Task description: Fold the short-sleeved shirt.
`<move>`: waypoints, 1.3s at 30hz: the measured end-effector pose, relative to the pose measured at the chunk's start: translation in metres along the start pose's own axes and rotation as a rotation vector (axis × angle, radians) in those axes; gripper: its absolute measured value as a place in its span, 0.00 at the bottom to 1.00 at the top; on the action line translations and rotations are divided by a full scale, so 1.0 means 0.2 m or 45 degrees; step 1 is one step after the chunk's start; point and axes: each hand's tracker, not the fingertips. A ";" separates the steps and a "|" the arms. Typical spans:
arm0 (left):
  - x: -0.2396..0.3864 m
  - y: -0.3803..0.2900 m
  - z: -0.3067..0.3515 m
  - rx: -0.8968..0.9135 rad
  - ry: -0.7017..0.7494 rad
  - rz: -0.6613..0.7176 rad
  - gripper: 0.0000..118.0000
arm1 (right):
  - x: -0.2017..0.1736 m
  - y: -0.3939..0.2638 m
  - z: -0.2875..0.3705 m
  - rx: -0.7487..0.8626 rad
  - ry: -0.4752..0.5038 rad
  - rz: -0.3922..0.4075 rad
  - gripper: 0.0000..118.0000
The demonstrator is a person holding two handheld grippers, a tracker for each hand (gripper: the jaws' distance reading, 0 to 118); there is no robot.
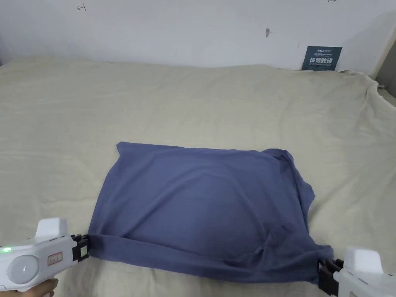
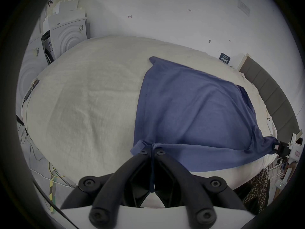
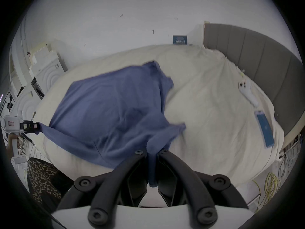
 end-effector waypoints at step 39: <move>0.10 0.52 -0.52 -0.068 0.131 -0.050 0.81 | -0.07 0.57 -0.64 -0.039 -0.171 -0.035 0.73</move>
